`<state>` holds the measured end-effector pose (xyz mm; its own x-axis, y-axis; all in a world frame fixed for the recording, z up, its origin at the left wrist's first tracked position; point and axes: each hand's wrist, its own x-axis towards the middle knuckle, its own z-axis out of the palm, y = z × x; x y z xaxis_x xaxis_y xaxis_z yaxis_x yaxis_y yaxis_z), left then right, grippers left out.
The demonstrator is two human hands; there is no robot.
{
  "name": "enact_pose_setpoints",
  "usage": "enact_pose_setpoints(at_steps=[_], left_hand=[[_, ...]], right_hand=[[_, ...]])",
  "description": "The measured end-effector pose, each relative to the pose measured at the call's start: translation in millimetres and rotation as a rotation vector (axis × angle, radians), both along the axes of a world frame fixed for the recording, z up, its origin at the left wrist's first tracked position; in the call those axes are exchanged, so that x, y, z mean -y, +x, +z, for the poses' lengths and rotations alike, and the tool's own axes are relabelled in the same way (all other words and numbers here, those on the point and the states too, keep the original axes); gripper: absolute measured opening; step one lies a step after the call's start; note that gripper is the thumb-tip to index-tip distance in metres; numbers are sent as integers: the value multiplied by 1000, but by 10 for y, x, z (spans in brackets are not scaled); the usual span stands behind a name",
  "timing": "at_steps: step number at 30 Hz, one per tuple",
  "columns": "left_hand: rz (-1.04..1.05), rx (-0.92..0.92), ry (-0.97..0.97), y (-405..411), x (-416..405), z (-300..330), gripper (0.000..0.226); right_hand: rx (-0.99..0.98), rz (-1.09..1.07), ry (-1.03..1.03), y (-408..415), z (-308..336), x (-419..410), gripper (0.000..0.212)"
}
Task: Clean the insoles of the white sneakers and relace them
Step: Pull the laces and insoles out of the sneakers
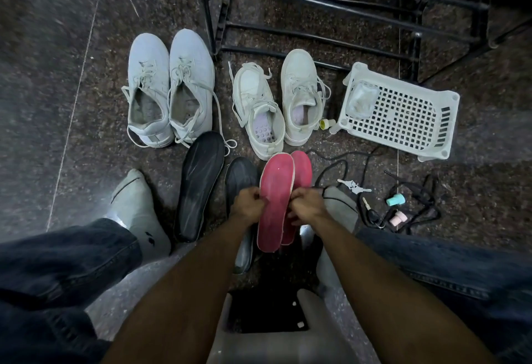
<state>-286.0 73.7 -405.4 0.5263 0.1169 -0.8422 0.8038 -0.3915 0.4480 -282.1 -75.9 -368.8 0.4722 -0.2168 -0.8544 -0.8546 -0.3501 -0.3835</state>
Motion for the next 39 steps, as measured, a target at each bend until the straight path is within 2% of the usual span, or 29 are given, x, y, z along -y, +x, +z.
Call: enact_pose_setpoints(at_steps=[2, 5, 9, 13, 17, 18, 21, 22, 25, 31, 35, 37, 39], left_hand=[[-30, -18, 40, -10, -40, 61, 14], [-31, -20, 63, -21, -57, 93, 17], [-45, -30, 73, -28, -66, -12, 10], [-71, -26, 97, -12, -66, -39, 24], [-136, -17, 142, 10, 14, 166, 24], [-159, -10, 157, 1, 49, 193, 23], [-215, 23, 181, -25, 175, 225, 24], [-221, 31, 203, -21, 210, 225, 25], [-267, 24, 319, 33, 250, 246, 31], [-417, 114, 454, 84, 230, 370, 32], [-365, 155, 446, 30, 207, 399, 33], [-345, 176, 450, 38, 187, 437, 32], [-318, 238, 444, 86, 167, 502, 29]], right_hand=[[48, -21, -186, 28, -79, 83, 21], [25, 49, -344, 51, -152, 177, 39], [-61, 89, -291, 24, -569, 208, 39], [-84, 69, -278, 152, -275, 165, 24], [-1, 33, -429, 138, -384, 437, 42], [14, 46, -467, 134, -402, 483, 41], [3, 94, -392, 150, -45, 403, 13], [-13, 113, -347, 142, -19, 386, 10], [-22, 171, -358, 82, -47, 341, 14], [69, 372, -584, 48, 85, 274, 46], [-12, 640, -428, 63, 114, 203, 37], [-35, 653, -361, 73, 132, 181, 38], [-13, 587, -384, 111, 160, 196, 36]])
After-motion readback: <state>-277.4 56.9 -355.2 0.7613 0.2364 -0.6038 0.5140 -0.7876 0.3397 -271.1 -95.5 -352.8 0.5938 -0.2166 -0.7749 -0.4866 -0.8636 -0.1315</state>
